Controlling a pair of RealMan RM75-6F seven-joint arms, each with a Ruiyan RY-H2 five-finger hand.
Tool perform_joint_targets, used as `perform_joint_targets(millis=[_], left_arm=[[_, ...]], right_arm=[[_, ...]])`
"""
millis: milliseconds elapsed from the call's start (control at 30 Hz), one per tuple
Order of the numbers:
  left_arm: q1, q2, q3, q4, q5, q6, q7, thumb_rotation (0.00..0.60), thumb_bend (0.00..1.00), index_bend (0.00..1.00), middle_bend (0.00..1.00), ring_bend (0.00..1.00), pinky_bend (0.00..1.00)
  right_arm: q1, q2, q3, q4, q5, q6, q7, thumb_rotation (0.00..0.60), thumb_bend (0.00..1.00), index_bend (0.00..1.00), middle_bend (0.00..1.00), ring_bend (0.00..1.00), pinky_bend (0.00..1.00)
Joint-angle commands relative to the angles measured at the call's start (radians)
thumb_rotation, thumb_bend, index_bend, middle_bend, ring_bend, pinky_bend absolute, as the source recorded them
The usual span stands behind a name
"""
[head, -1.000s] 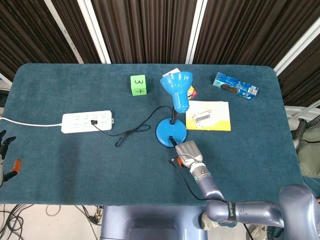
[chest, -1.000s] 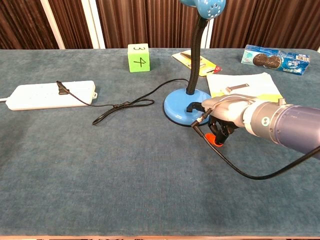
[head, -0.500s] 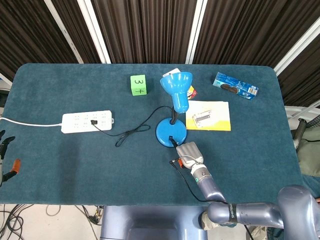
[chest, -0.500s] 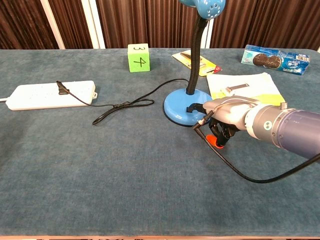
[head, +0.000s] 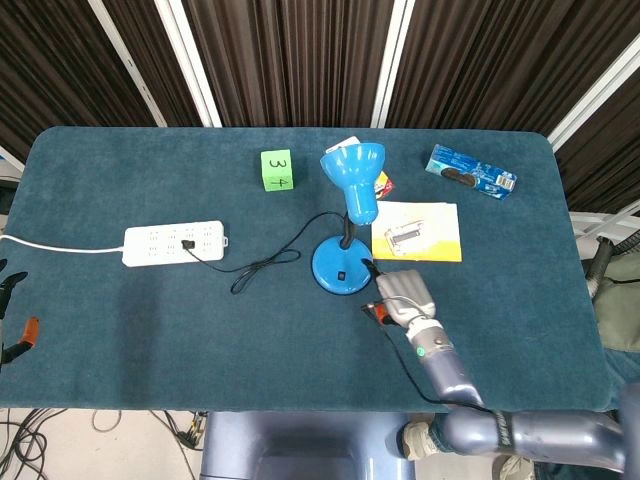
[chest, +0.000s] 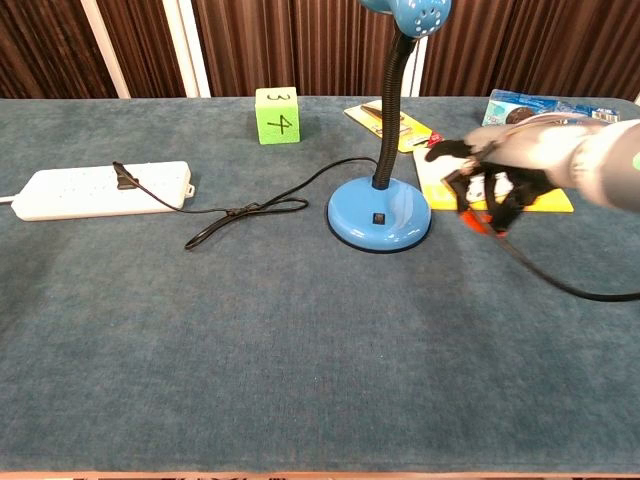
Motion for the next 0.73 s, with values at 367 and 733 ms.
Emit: perform_joint_targets(millis=[367, 733], left_arm=[[-0.003, -0.01, 0.006, -0.007, 0.02, 0.007, 0.021, 0.6, 0.41, 0.17, 0.02, 0.0, 0.0], [-0.001, -0.009, 0.024, -0.014, 0.038, 0.002, 0.045, 0.6, 0.41, 0.17, 0.02, 0.0, 0.0]], right_arm=[[-0.524, 0.198, -0.395, 0.057, -0.806, 0.544, 0.389, 0.6, 0.32, 0.0, 0.06, 0.1, 0.09], [-0.666, 0.186, -0.362, 0.222, -0.913, 0.679, 0.483, 0.6, 0.3, 0.0, 0.03, 0.07, 0.03]])
